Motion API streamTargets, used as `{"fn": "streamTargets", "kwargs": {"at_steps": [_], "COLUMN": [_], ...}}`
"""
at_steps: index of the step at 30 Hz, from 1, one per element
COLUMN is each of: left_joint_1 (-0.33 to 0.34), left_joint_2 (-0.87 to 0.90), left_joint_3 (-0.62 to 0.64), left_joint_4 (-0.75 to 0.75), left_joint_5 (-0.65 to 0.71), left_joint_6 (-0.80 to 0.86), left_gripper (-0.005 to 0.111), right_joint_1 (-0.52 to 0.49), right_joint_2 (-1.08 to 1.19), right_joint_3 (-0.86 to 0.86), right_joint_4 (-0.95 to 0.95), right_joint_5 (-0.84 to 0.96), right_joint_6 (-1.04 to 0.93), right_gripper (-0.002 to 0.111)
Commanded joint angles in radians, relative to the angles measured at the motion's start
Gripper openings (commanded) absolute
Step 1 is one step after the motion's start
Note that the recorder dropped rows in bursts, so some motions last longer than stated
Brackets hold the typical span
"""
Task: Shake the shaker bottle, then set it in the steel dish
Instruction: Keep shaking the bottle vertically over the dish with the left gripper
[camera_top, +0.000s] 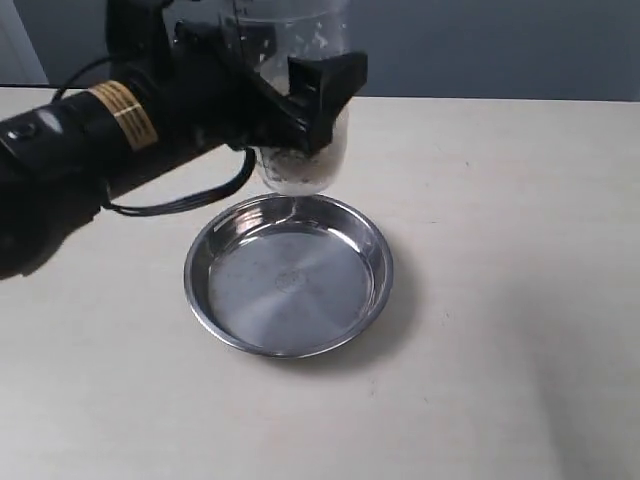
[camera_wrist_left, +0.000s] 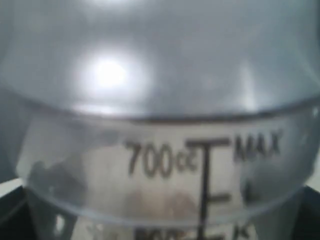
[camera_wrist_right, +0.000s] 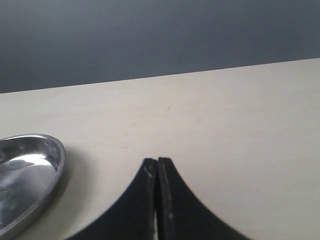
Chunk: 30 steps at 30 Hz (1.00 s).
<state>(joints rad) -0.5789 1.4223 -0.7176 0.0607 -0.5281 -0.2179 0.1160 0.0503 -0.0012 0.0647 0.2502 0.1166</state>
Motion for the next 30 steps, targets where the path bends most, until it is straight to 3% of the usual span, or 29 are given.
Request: {"fn": "streamTargets", "kwargs": {"at_steps": [1, 3, 4, 6, 8, 11, 14, 17, 20, 22, 26, 28, 30], "left_joint_1": [-0.006, -0.012, -0.012, -0.012, -0.012, -0.001, -0.001, -0.001, 0.003, 0.01, -0.032, -0.04, -0.04], "left_joint_2": [0.114, 0.028, -0.012, -0.027, 0.049, 0.184, 0.081, -0.013, 0.095, 0.182, 0.048, -0.012, 0.002], "left_joint_3": [0.056, -0.007, -0.052, -0.084, -0.02, 0.083, 0.029, -0.051, 0.016, 0.04, -0.063, -0.127, -0.11], "left_joint_4": [-0.077, 0.009, 0.034, 0.03, 0.027, -0.066, 0.01, 0.001, -0.223, -0.335, -0.128, -0.128, -0.168], "left_joint_5": [-0.064, -0.158, -0.13, 0.053, 0.177, 0.043, -0.077, -0.007, 0.088, 0.055, -0.025, 0.025, 0.108], "left_joint_6": [0.01, 0.01, 0.012, 0.014, 0.021, -0.022, -0.103, -0.004, 0.218, 0.237, 0.218, 0.218, 0.218], "left_gripper": [0.0, 0.0, 0.0, 0.0, 0.0, 0.0, 0.0, 0.0, 0.0, 0.0, 0.0, 0.0, 0.0], "right_joint_1": [0.002, 0.002, 0.002, 0.002, 0.002, 0.002, 0.002, 0.002, 0.002, 0.002, 0.002, 0.002, 0.002], "right_joint_2": [0.004, 0.004, 0.004, 0.004, 0.004, 0.004, 0.004, 0.004, 0.004, 0.004, 0.004, 0.004, 0.004], "right_joint_3": [0.001, 0.001, 0.001, 0.001, 0.001, 0.001, 0.001, 0.001, 0.001, 0.001, 0.001, 0.001, 0.001], "right_joint_4": [-0.002, -0.002, -0.003, -0.003, -0.003, -0.003, -0.003, -0.003, -0.003, -0.003, -0.003, -0.003, -0.003], "right_joint_5": [-0.013, -0.013, -0.015, -0.017, -0.017, -0.017, -0.017, -0.017, -0.017, -0.017, -0.015, -0.015, -0.015], "right_joint_6": [0.0, 0.0, 0.0, 0.0, 0.0, 0.0, 0.0, 0.0, 0.0, 0.0, 0.0, 0.0, 0.0], "right_gripper": [-0.001, -0.001, -0.001, -0.001, -0.001, -0.001, -0.001, -0.001, -0.001, -0.001, -0.001, -0.001, -0.001]}}
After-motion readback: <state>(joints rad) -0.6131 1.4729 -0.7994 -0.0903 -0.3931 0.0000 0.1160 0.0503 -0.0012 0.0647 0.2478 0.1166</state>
